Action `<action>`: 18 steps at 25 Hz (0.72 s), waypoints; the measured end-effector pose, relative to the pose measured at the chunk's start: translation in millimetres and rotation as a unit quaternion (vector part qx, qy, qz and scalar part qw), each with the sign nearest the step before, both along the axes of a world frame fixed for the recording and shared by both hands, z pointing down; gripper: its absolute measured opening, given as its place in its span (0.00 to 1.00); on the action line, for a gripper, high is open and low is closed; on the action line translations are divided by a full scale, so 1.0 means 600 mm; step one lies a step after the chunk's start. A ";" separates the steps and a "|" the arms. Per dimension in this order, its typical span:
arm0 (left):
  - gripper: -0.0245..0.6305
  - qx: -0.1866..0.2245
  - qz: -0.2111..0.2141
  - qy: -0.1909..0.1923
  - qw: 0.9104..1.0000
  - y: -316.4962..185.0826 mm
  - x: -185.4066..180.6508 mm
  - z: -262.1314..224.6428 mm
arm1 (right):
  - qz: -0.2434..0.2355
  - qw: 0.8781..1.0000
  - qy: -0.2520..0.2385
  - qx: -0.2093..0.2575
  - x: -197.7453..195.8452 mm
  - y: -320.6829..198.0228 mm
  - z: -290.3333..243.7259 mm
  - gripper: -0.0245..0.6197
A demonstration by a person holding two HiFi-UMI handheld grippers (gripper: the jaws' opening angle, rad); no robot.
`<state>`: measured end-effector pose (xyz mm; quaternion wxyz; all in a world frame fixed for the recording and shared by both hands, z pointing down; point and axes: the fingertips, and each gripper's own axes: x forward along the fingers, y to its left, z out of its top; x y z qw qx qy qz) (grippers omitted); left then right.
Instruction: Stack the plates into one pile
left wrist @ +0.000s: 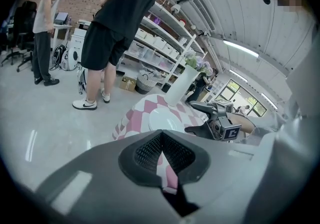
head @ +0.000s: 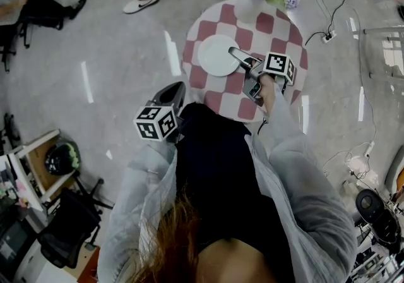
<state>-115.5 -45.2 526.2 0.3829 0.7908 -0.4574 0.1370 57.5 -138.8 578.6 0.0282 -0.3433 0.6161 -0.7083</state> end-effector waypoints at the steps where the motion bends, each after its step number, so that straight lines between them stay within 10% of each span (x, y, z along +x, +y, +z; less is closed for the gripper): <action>1: 0.06 0.001 -0.001 -0.001 1.000 -0.002 -0.002 -0.001 | 0.001 1.000 0.005 -0.001 0.003 0.001 0.000 0.86; 18: 0.06 0.046 0.034 0.004 0.998 -0.063 0.014 -0.050 | 0.039 0.993 -0.054 0.098 0.024 0.015 -0.103 0.94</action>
